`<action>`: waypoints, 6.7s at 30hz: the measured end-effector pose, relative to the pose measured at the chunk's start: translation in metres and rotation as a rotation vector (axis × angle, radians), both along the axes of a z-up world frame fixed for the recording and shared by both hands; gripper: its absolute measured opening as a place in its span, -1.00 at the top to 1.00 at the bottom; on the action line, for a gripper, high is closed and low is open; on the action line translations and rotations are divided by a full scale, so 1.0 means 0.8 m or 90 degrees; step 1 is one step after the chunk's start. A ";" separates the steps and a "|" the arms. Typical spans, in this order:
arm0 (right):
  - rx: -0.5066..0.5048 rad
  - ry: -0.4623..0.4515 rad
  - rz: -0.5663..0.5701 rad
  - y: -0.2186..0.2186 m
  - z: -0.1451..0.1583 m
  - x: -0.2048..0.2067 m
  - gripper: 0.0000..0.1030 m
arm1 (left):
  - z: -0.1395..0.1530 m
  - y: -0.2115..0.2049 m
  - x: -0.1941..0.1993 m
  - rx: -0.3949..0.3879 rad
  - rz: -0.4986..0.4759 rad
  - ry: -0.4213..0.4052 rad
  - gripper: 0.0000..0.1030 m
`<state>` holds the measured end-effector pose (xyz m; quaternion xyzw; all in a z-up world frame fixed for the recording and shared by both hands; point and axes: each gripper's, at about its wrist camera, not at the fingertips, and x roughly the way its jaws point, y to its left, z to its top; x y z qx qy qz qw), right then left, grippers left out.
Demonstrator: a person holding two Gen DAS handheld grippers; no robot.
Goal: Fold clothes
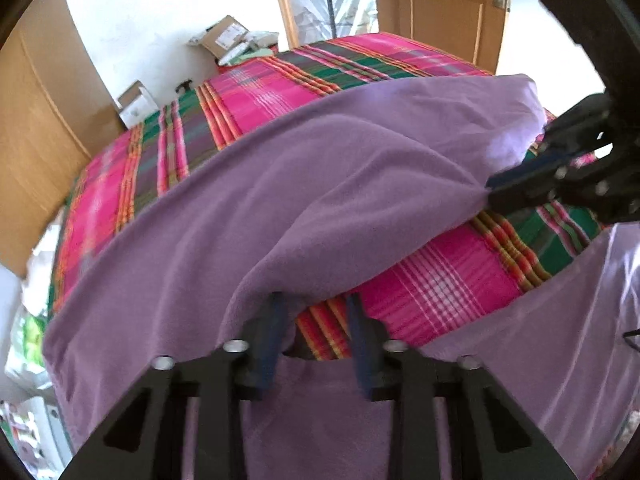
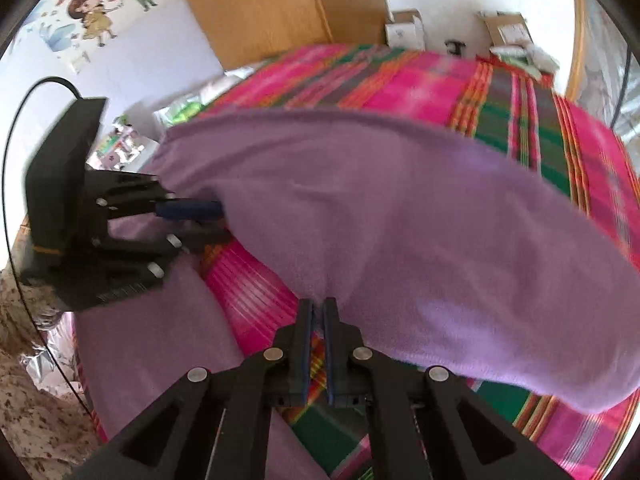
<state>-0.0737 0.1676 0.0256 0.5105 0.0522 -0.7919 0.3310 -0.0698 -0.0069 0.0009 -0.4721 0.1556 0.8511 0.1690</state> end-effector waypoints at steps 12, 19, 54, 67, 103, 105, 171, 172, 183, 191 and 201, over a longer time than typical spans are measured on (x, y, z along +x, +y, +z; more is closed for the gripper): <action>-0.030 0.009 -0.034 0.024 0.015 0.009 0.88 | 0.024 -0.033 0.023 0.137 -0.013 -0.046 0.85; -0.077 0.021 -0.160 0.099 0.025 0.022 0.88 | 0.047 -0.034 0.026 0.156 -0.015 -0.004 0.85; -0.168 0.058 -0.622 0.327 0.003 -0.059 0.88 | -0.004 0.090 -0.020 0.016 -0.105 0.014 0.57; -0.052 0.077 -0.520 0.269 0.028 -0.181 0.79 | 0.006 0.054 -0.049 0.082 -0.026 0.009 0.83; -0.228 -0.031 -0.500 0.272 -0.011 -0.134 0.25 | -0.007 0.116 0.015 -0.019 -0.148 0.051 0.35; -0.227 -0.031 -0.503 0.271 -0.012 -0.137 0.25 | -0.011 0.126 0.018 -0.023 -0.168 0.056 0.35; -0.223 0.018 -0.777 0.412 -0.030 -0.030 0.94 | 0.005 0.113 0.008 0.090 -0.110 0.016 0.91; -0.194 0.033 -0.771 0.407 -0.020 -0.028 0.95 | 0.007 0.112 0.008 0.093 -0.111 0.018 0.91; 0.003 0.069 -0.770 0.384 0.044 -0.030 0.89 | 0.034 0.098 0.015 0.134 -0.107 0.036 0.93; -0.223 -0.020 -0.798 0.444 -0.021 -0.012 0.60 | 0.023 0.098 0.006 0.140 -0.095 0.021 0.93; -0.430 -0.180 -0.830 0.482 -0.102 0.044 0.24 | 0.025 0.095 0.002 0.144 -0.084 0.022 0.93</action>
